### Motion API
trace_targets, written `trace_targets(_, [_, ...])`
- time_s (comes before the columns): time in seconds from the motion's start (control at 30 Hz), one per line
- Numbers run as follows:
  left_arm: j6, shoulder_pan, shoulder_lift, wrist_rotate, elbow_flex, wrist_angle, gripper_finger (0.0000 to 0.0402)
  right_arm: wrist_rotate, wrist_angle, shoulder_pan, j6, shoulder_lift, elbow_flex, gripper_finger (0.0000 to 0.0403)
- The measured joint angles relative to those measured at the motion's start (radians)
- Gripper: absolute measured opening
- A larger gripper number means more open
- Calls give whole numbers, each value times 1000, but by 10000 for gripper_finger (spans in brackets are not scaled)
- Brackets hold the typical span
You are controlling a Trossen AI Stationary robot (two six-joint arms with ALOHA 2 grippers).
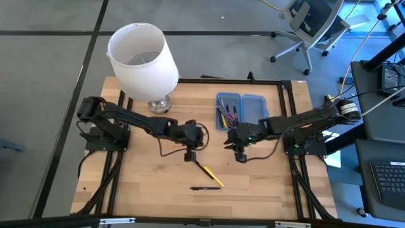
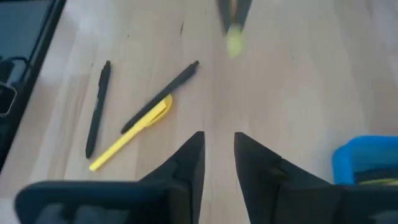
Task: Pick & place school supplies into a supply box
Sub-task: Put the orange pencil into the blue supply box
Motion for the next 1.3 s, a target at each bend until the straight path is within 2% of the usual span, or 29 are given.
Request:
trace_targets(0.1, [30,11,-62,0,6,76,9,43,12,32,4,-27,0,87])
trace_targets(0.3, [88,20,-147,18,7,346,10,50,54,63,-9,-22,0,87])
trace_targets(0.4, [115,20,-158,60,6,508,10,107,143,61,-28,-2,0,96])
trace_targets(0.53, [134,20,-155,140,7,676,10,112,329,62,-104,11,0,134])
trace_targets(0.7, [134,18,-146,153,6,686,10,132,473,62,-130,13,1,194])
trace_targets(0.87, [134,10,-144,155,6,756,12,135,588,61,-156,13,1,223])
trace_targets(1.03, [134,10,-138,180,6,813,12,135,745,61,-155,13,1,227])
trace_targets(1.3, [134,11,-139,173,6,868,13,126,858,60,-157,13,1,206])
